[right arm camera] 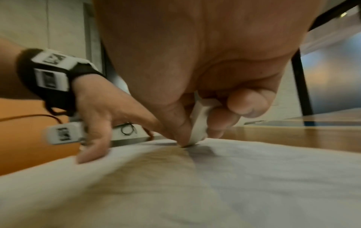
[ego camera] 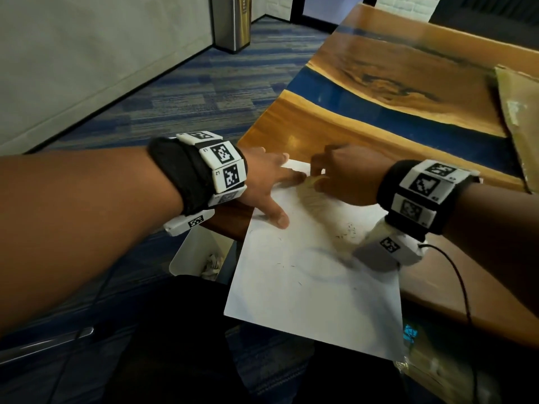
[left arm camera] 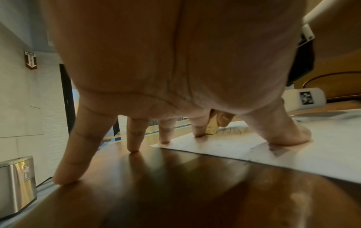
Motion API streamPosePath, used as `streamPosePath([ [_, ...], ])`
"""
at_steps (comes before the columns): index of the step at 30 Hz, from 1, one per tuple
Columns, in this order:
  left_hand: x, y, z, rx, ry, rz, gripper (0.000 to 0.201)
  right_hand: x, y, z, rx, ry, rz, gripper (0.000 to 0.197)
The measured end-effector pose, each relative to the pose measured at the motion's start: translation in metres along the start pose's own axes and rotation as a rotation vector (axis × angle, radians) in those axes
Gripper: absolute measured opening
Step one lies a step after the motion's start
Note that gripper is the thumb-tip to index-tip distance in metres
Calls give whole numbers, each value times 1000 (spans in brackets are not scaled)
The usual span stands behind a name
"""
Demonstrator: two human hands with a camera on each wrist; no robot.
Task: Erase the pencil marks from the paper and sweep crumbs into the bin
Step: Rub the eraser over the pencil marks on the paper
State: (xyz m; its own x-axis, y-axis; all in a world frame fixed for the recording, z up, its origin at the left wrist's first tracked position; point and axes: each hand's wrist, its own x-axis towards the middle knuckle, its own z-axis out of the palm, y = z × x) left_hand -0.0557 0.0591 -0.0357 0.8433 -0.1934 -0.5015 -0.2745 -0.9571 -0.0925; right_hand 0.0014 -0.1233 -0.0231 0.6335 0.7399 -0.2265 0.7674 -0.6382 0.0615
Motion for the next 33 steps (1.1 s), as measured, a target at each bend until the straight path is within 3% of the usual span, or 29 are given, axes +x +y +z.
streamPosePath([
  [4, -1, -2, 0, -45, 7, -2, 108, -14, -25, 3, 50, -42, -250, 22],
  [9, -1, 1, 0, -20, -2, -8, 112, 2, -3, 1, -17, 26, -30, 28],
  [13, 1, -2, 2, -79, 6, -4, 110, -14, -23, 2, 36, -58, -290, 23],
  [18, 1, 0, 2, -42, 4, -5, 114, 0, 6, 2, -38, 11, -30, 27],
  [22, 3, -3, 3, -96, 7, 2, 111, -19, -23, 6, 42, -48, -327, 23],
  [26, 3, -1, 3, -42, 13, -10, 116, -3, 5, 1, -37, 5, -87, 29],
  [27, 3, -1, 3, -40, 11, -12, 116, -5, 7, 3, -57, 9, -86, 28],
  [31, 5, -2, 3, -63, 11, -6, 116, -24, -17, 6, -41, -52, -347, 25],
  [33, 5, 0, 3, -45, 7, -13, 117, -18, -9, 2, -44, -29, -221, 27],
])
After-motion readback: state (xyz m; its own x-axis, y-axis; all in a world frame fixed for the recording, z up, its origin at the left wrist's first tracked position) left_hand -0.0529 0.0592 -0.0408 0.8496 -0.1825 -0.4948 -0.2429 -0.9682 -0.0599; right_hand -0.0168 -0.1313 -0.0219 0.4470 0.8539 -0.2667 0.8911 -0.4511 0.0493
